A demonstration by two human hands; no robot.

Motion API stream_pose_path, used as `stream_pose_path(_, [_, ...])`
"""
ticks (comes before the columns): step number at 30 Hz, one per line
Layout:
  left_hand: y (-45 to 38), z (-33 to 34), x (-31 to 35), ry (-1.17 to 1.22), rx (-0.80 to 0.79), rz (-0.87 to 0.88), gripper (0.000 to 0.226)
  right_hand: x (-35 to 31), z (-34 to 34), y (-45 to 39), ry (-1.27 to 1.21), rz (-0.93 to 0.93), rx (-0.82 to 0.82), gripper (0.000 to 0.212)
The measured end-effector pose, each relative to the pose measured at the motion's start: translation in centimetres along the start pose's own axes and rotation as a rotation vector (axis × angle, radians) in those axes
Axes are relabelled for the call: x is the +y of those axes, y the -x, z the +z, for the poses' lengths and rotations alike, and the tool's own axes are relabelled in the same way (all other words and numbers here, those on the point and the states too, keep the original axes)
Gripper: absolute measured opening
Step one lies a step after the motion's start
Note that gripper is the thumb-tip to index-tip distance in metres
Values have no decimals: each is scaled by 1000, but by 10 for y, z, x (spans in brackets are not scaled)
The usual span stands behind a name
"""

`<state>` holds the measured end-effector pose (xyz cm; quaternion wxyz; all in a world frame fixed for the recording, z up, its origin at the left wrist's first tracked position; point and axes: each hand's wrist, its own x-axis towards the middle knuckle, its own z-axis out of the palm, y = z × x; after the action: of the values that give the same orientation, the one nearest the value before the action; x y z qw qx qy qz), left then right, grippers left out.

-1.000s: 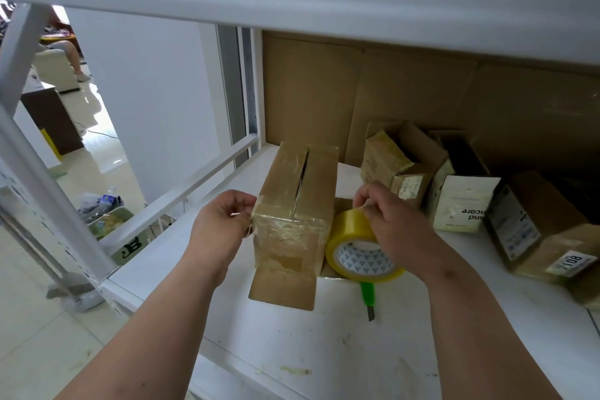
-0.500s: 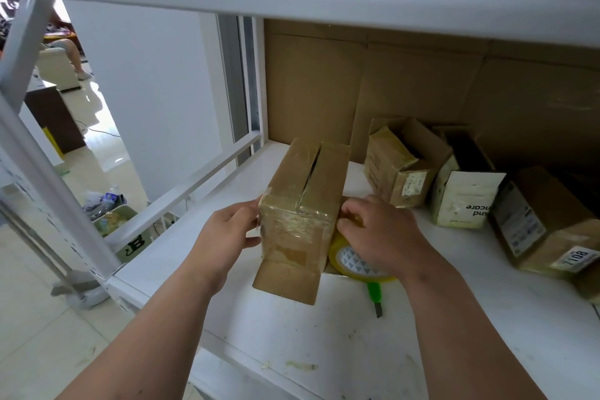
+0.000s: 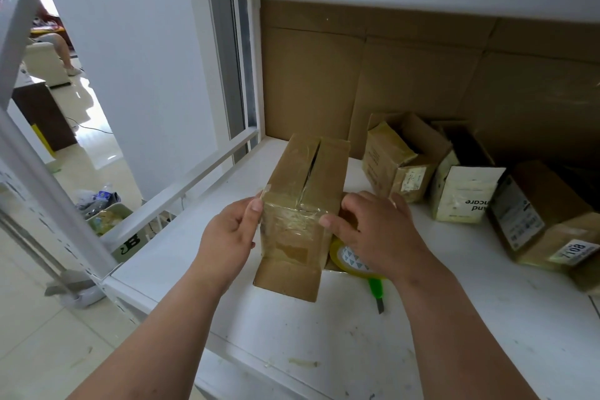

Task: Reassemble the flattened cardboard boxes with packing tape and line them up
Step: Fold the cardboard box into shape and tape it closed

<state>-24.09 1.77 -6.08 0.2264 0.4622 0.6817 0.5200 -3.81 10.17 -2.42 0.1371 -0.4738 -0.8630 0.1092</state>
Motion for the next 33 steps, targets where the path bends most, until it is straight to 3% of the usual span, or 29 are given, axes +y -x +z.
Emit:
stream_pose_path(7, [-4,14,-2,-266,193,127,44,-5,5,-4,46,29,104,44])
stream_pose_path(10, [-3,13,7,-362,187,157,54,-10,6,-6,79,51,116,42])
stream_pose_path(13, [-4,10,15,-548,132,281,48,-14,10,-6,79,70,143,40])
stream_pose_path(20, [-10,-5,22,-353,29,225,34,-16,8,-2,77,101,112,43])
stream_pose_path(24, [-16,-3,32,-455,24,174,49,-28,12,-3,130,192,136,65])
stream_pose_path(27, [-20,-2,27,-425,51,207,50,-33,15,-6,176,231,169,71])
stream_pose_path(33, [-21,-3,5,-373,80,388,33,-30,11,-4,140,176,96,48])
